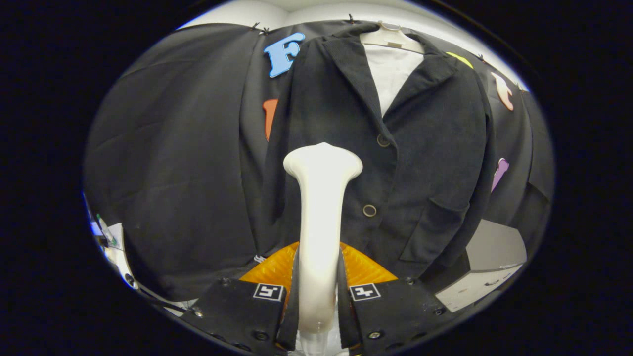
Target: Iron the clothes twice with a garment steamer, once on the left side and once on the right side.
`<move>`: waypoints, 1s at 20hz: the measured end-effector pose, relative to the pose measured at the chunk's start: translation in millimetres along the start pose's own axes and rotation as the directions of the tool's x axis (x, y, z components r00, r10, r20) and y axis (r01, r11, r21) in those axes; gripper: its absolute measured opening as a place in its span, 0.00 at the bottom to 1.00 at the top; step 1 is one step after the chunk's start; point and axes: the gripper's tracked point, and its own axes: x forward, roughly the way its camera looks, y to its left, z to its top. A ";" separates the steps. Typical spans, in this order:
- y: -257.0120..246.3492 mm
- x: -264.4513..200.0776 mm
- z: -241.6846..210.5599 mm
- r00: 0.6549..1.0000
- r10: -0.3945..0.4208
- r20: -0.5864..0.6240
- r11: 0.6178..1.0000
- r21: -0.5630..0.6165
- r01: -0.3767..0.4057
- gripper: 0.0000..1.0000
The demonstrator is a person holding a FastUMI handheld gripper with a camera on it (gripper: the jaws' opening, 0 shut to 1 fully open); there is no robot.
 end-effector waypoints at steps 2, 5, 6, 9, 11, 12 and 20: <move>-2.4 0.2 -13.2 1.000 0.003 -0.019 1.000 0.004 -0.003 0.35; -5.3 2.4 -39.6 0.998 0.001 -0.060 1.000 0.008 0.000 0.35; -5.0 2.7 -49.4 0.997 0.004 -0.076 1.000 0.007 -0.003 0.35; -8.4 -0.4 -73.5 0.993 0.013 -0.115 1.000 0.012 -0.012 0.35; -10.9 -0.6 -87.0 0.990 0.015 -0.140 1.000 0.022 -0.012 0.35; -12.0 -0.2 -91.3 0.989 0.015 -0.149 1.000 0.026 -0.011 0.35; -43.2 -21.9 -104.3 0.988 -0.004 -0.156 0.998 0.064 0.014 0.35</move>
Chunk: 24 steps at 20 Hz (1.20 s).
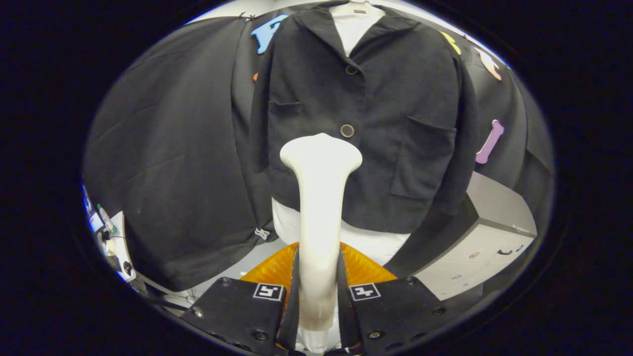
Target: Iron the clothes twice with a garment steamer, once on the left side and once on the right side.
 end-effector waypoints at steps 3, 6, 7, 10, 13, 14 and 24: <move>-24.2 -13.6 -6.1 1.000 -0.014 0.000 1.000 0.027 0.014 0.35; -58.7 -35.5 -14.0 0.999 -0.041 0.016 0.997 0.064 0.040 0.36; -69.9 -42.1 -18.0 0.999 -0.050 0.020 0.996 0.076 0.048 0.36; -113.0 -63.5 -33.3 0.996 -0.083 0.022 0.990 0.120 0.080 0.36; -164.9 -91.8 -57.1 0.992 -0.125 0.006 0.978 0.170 0.123 0.36; -180.5 -101.5 -65.6 0.991 -0.135 0.004 0.973 0.190 0.132 0.36; -325.3 -193.1 -157.9 0.970 -0.243 -0.024 0.920 0.312 0.238 0.36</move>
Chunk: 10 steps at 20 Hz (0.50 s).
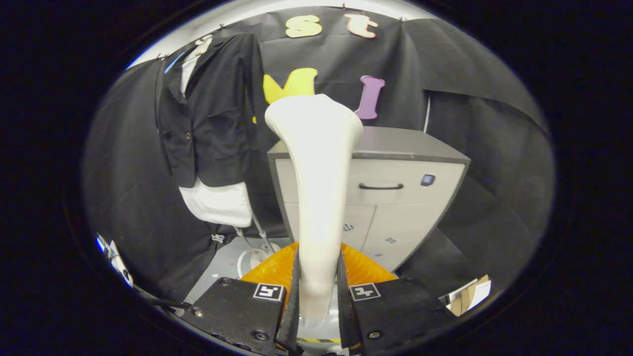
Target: Iron the clothes twice with a garment steamer, once on the left side and once on the right side.
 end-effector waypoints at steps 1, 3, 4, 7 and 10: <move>-14.7 -4.5 -2.0 1.000 -0.008 0.001 1.000 0.015 0.008 0.35; -44.5 -13.7 -17.8 1.000 -0.023 0.004 0.999 0.047 0.022 0.35; -56.5 -16.7 -20.5 1.000 -0.029 0.006 0.998 0.059 0.028 0.35; -85.2 -22.8 -33.0 0.999 -0.039 0.008 0.996 0.080 0.039 0.35; -104.2 -24.4 -31.1 0.999 -0.041 -0.002 0.994 0.097 0.041 0.35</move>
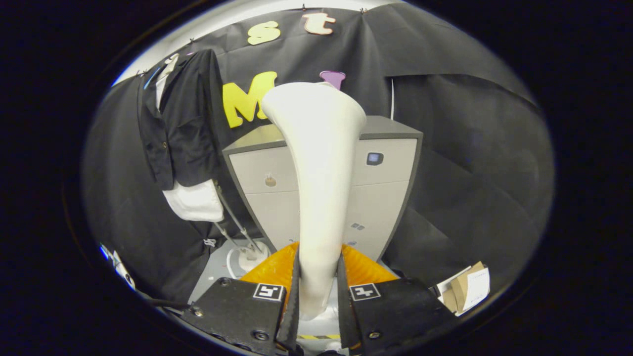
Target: Iron the clothes twice with a garment steamer, once on the left side and once on the right side.
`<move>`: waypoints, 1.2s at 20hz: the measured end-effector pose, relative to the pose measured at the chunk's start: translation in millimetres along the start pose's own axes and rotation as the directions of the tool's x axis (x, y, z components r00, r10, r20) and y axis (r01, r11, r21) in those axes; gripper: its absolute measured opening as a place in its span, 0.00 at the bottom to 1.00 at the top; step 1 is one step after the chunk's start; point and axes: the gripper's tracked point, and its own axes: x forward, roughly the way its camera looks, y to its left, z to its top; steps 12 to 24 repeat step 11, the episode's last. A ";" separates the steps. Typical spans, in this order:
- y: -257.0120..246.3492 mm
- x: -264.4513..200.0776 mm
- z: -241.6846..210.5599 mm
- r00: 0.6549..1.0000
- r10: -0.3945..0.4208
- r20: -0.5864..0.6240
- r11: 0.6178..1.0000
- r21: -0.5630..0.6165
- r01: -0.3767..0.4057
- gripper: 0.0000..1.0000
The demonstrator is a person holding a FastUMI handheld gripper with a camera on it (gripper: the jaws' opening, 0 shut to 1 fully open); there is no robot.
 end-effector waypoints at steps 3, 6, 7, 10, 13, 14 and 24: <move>-14.0 -0.1 -8.3 1.000 -0.010 -0.010 1.000 0.008 0.010 0.36; -20.4 -3.4 -9.0 1.000 -0.025 -0.011 1.000 0.016 0.025 0.36; -21.5 -5.5 -10.4 1.000 -0.025 -0.011 1.000 0.017 0.025 0.36; -22.2 -9.9 -8.1 1.000 -0.021 0.001 1.000 0.010 0.021 0.36; -21.5 -10.2 -8.2 1.000 -0.018 0.000 1.000 0.012 0.018 0.36; -21.5 -10.2 -8.2 1.000 -0.018 0.000 1.000 0.012 0.018 0.36; -21.5 -10.2 -8.2 1.000 -0.018 0.000 1.000 0.012 0.018 0.36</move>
